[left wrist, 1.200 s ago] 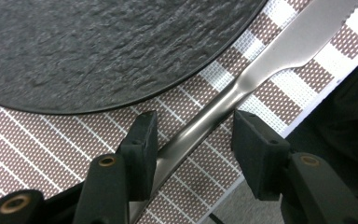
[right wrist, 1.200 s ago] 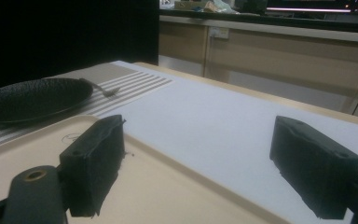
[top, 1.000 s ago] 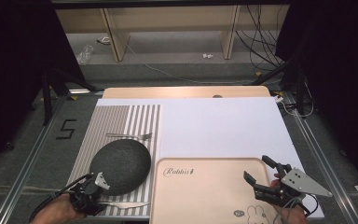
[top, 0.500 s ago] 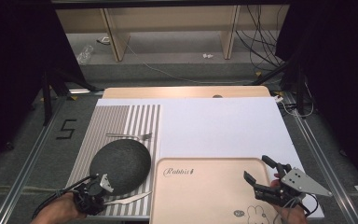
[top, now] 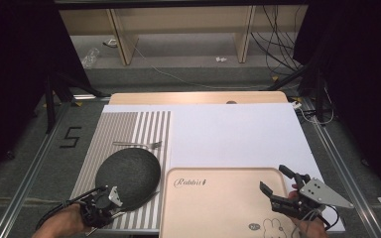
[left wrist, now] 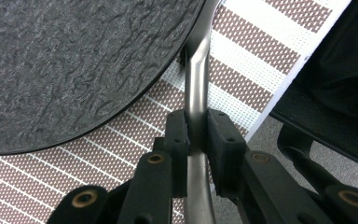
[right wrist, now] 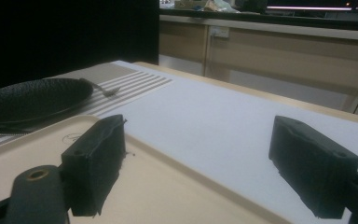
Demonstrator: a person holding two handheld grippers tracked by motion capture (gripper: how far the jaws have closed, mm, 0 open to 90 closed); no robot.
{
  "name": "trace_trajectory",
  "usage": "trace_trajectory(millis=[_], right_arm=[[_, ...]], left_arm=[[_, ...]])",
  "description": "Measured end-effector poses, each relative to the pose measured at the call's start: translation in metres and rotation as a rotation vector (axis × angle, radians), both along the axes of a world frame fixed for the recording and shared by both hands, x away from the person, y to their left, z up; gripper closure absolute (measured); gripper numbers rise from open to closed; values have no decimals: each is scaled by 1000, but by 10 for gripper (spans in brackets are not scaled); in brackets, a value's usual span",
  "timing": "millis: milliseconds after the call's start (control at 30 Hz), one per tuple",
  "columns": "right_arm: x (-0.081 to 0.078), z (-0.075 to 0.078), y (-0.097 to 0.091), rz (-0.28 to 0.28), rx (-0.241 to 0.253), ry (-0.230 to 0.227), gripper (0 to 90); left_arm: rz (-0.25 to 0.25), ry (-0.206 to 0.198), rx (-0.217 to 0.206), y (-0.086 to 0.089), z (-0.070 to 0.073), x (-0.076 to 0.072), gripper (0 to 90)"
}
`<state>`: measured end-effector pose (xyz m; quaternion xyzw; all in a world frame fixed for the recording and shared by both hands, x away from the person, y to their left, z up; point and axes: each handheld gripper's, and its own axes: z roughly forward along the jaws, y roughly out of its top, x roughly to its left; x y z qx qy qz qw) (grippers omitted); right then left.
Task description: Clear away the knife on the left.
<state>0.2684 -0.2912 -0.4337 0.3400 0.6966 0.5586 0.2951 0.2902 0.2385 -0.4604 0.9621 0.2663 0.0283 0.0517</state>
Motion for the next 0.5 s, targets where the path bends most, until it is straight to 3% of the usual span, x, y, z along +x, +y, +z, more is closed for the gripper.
trace_trajectory(millis=[167, 500], right_arm=[[0, 0, 0, 0, 2, -1, 193], [1, -1, 0, 4, 0, 6, 194]], left_arm=[[-25, 13, -1, -1, 0, -1, 786], [-8, 29, -41, 3, 5, -4, 788]])
